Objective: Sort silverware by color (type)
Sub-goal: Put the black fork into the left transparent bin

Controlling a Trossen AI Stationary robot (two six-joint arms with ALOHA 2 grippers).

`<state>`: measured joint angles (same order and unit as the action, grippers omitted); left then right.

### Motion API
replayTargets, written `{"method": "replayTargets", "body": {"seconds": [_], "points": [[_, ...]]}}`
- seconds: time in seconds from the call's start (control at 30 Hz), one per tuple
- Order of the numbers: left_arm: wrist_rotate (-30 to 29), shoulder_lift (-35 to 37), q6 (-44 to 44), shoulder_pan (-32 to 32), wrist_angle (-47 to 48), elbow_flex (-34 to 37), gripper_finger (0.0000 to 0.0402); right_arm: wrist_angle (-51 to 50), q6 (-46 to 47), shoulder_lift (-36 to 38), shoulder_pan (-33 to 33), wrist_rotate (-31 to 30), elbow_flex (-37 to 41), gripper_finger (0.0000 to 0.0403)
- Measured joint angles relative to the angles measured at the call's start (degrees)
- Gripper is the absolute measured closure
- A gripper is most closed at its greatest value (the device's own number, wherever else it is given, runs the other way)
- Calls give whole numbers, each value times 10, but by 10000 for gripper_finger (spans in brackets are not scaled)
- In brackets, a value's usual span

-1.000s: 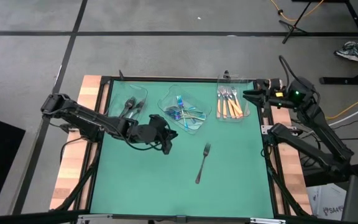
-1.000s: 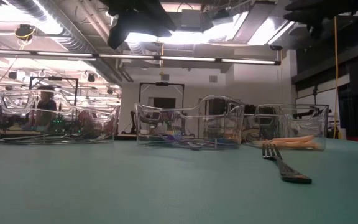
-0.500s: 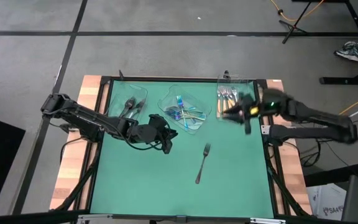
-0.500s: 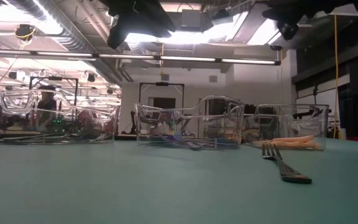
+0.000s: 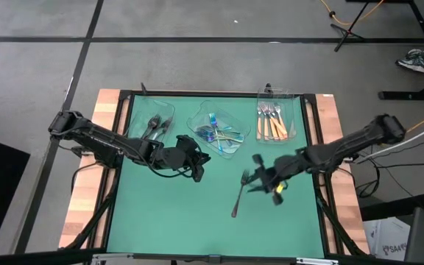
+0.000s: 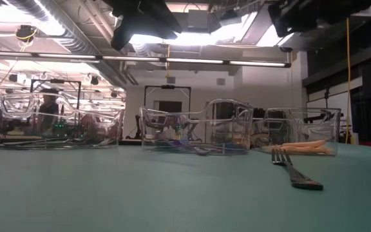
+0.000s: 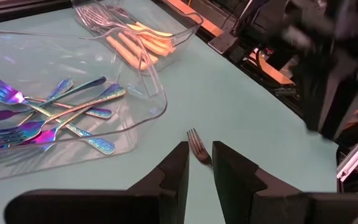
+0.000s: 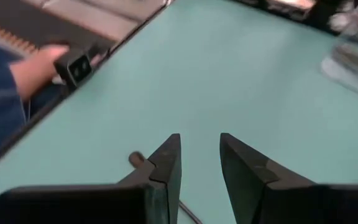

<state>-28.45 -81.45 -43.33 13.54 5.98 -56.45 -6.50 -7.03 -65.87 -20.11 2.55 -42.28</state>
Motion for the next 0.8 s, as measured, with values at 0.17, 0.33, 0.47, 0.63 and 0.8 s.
{"method": "replayTargets", "body": {"seconds": [0.17,0.33,0.47,0.63,0.8], "points": [[0,0,0,0,1,0,337,30,-23,-87,-9,3,0,304],[0,0,0,0,7,0,337,37,-36,-159,-4,28,0,304],[0,0,0,0,10,0,337,37,-59,-203,-1,36,0,304],[0,0,0,0,10,0,337,35,-83,-235,8,42,0,304],[0,0,0,0,10,0,337,34,-87,-255,33,51,0,304]]}}
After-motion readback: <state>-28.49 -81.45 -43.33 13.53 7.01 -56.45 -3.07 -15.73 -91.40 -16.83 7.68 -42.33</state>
